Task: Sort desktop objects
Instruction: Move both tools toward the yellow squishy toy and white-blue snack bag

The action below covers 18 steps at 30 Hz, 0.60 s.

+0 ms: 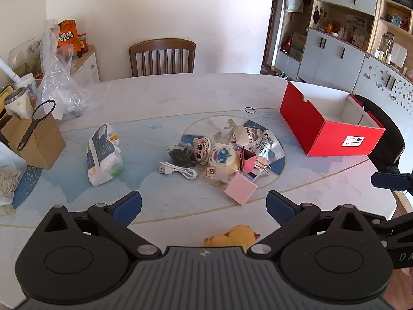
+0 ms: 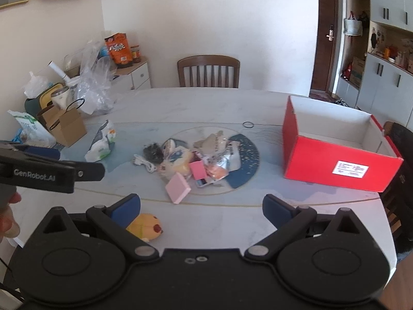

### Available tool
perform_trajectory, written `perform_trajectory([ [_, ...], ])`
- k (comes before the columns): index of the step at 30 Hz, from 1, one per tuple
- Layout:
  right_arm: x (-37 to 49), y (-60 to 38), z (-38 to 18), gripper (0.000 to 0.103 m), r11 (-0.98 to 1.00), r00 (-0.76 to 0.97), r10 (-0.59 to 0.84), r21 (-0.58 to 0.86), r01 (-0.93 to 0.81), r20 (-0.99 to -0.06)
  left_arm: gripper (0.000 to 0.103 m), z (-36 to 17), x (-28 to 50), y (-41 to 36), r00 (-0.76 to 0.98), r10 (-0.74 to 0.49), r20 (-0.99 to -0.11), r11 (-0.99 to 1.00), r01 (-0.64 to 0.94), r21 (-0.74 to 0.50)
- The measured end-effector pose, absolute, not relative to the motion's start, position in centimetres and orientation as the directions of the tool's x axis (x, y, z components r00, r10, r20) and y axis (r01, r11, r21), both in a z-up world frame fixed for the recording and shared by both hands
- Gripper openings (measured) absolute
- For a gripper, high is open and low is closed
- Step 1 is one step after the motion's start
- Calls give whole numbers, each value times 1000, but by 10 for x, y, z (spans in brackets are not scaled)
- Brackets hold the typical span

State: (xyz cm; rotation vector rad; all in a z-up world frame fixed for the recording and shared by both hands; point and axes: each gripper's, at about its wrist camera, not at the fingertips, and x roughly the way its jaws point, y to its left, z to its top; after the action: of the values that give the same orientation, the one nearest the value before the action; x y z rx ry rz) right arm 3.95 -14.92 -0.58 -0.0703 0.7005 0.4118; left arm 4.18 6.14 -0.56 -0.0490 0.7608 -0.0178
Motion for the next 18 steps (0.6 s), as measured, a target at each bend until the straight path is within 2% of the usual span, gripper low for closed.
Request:
perform_trajectory([
  [8,45,-120,-12,101,891,634,382,85,-446,-672,103,-15,61,95,734,-3,-679,999,-33,-41],
  [18,57,-86,-30,101,882,598,367,62,-467,-713,103,-35,102,143,738,83,-670,996,-81,35],
])
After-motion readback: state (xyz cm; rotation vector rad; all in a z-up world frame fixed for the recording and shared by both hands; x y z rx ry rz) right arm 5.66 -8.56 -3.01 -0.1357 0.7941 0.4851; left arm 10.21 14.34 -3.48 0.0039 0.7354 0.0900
